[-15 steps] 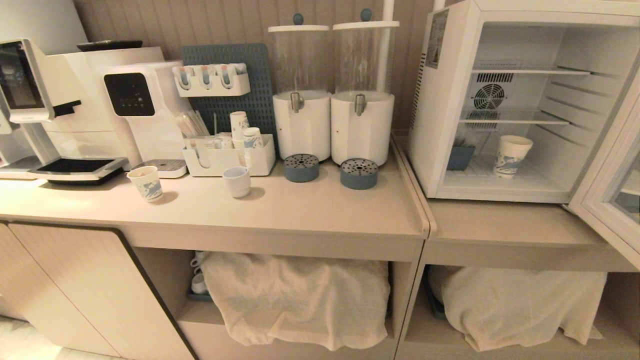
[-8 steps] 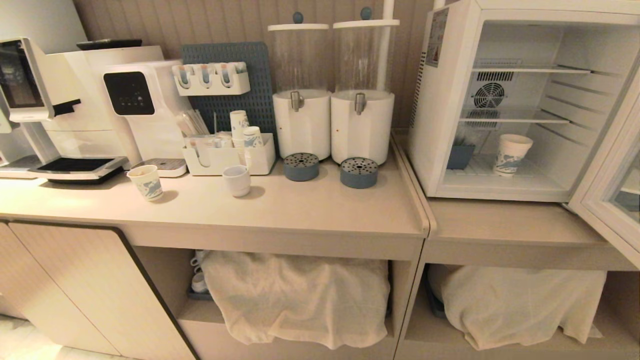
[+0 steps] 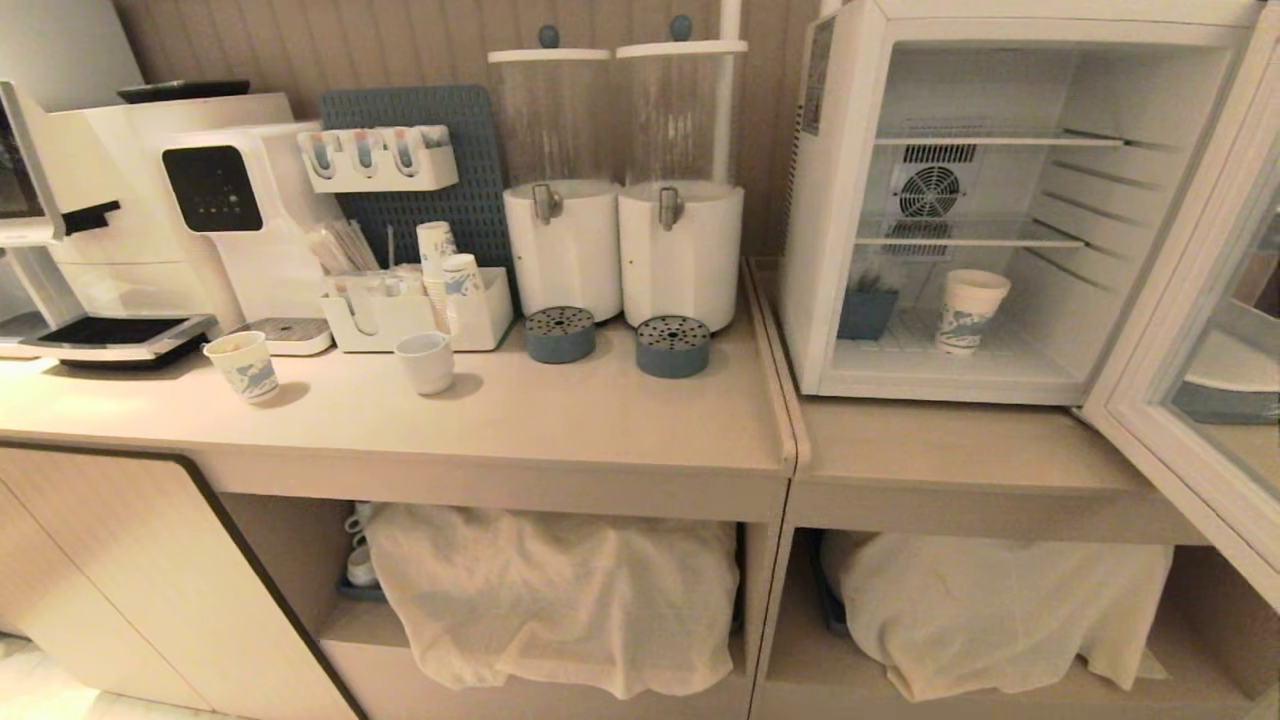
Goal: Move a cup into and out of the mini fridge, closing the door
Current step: Close the freezer door
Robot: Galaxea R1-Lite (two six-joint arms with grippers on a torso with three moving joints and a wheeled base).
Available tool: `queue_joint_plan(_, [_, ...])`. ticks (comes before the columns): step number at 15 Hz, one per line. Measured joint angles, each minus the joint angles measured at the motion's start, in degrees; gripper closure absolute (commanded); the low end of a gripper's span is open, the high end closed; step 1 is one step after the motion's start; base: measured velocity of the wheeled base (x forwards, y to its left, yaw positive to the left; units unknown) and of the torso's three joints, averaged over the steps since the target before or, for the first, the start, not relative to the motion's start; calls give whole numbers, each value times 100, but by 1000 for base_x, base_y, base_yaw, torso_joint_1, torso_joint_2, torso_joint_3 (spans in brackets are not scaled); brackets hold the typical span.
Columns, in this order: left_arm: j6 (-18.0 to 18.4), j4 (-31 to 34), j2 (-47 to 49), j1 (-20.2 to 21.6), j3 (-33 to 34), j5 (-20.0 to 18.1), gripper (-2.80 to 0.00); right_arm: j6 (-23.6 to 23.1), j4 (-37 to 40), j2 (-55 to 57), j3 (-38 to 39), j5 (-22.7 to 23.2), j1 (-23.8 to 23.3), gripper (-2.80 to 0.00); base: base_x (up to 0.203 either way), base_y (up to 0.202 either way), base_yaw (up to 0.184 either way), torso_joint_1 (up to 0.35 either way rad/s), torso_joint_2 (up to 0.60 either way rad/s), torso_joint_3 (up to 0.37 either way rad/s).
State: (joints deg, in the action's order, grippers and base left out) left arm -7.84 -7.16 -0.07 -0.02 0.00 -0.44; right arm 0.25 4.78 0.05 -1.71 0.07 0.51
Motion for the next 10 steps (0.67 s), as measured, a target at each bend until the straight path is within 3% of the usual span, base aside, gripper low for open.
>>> queue_joint_plan(10, [-17, -11, 0, 0, 0, 13, 0, -3, 69, 0, -40, 6, 3, 0, 0, -185, 1, 3, 1, 3])
